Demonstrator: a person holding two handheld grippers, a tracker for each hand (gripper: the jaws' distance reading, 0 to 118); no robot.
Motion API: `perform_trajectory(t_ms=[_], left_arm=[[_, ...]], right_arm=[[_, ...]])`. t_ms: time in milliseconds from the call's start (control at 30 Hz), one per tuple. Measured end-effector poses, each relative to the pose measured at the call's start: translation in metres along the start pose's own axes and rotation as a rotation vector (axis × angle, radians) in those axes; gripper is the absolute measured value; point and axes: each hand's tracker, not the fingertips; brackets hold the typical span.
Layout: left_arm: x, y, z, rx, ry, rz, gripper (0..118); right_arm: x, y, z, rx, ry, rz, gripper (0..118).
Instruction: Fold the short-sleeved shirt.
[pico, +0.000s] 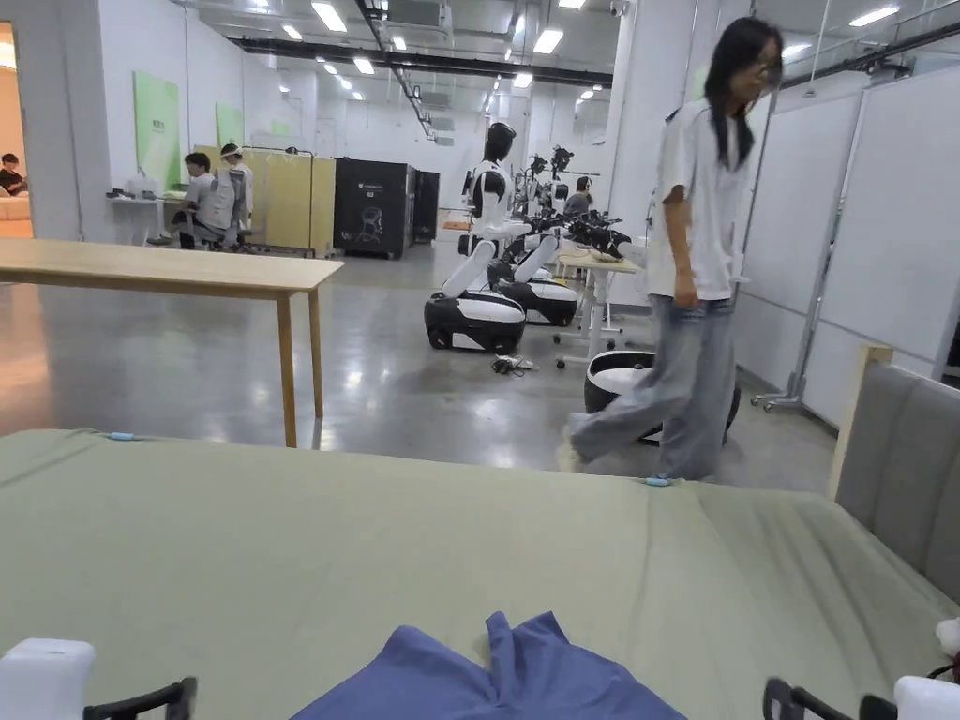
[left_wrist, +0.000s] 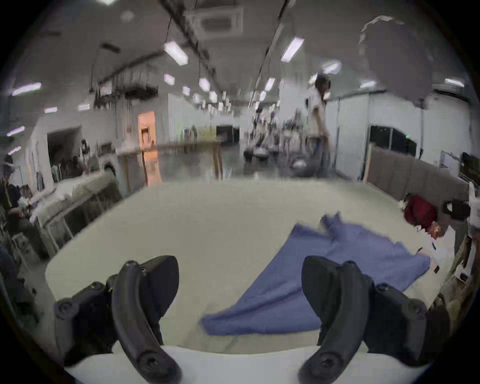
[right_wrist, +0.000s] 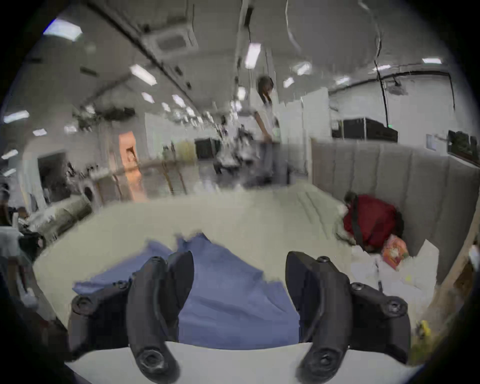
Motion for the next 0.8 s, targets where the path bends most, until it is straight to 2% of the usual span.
perform_trajectory(t_ms=[100, 167, 200, 233, 267, 300, 333, 400, 500, 633, 667, 700, 733, 767, 800], left_arm=[[0.022, -0.003, 0.023, 0.100, 0.018, -0.029, 98], [0.029, -0.006, 0.030, 0.094, 0.079, -0.022, 94], [0.024, -0.012, 0.025, 0.079, 0.091, -0.016, 80], [0.022, -0.014, 0.023, 0.066, 0.096, -0.012, 33], [0.018, -0.016, 0.020, 0.042, 0.099, -0.010, 0], [0.015, -0.018, 0.017, 0.017, 0.103, -0.011, 0], [0.012, -0.024, 0.013, 0.005, 0.129, -0.025, 0], [-0.004, -0.027, 0.008, -0.037, 0.075, 0.005, 0], [-0.033, -0.039, -0.003, -0.107, 0.103, 0.062, 0], [-0.077, -0.066, -0.029, -0.258, 0.081, 0.104, 0], [-0.085, -0.076, -0.039, -0.305, 0.076, 0.092, 6], [-0.090, -0.084, -0.047, -0.326, 0.097, 0.073, 25], [-0.093, -0.092, -0.055, -0.355, 0.107, 0.070, 77], [-0.098, -0.099, -0.065, -0.388, 0.097, 0.089, 106], [-0.102, -0.105, -0.074, -0.399, 0.066, 0.111, 111]], right_arm=[[-0.036, 0.000, 0.018, 0.119, 0.001, 0.064, 81], [-0.053, -0.003, 0.022, 0.131, -0.017, 0.121, 78], [-0.061, -0.005, 0.024, 0.126, -0.022, 0.132, 68], [-0.067, -0.006, 0.024, 0.121, -0.034, 0.133, 34], [-0.073, -0.007, 0.023, 0.115, -0.075, 0.127, 6], [-0.076, -0.008, 0.019, 0.107, -0.092, 0.114, 4], [-0.076, -0.009, 0.020, 0.107, -0.070, 0.105, 4], [-0.077, -0.010, 0.016, 0.054, -0.003, 0.056, 4], [-0.081, -0.013, 0.009, 0.053, -0.029, 0.071, 4], [-0.087, -0.021, -0.001, 0.011, -0.012, 0.036, 4], [-0.090, -0.025, -0.004, -0.001, -0.008, 0.039, 4], [-0.093, -0.028, -0.009, -0.014, -0.007, 0.044, 4], [-0.095, -0.031, -0.011, -0.024, -0.008, 0.046, 4], [-0.096, -0.034, -0.014, -0.034, -0.007, 0.044, 4], [-0.098, -0.037, -0.017, -0.047, -0.005, 0.042, 4]])
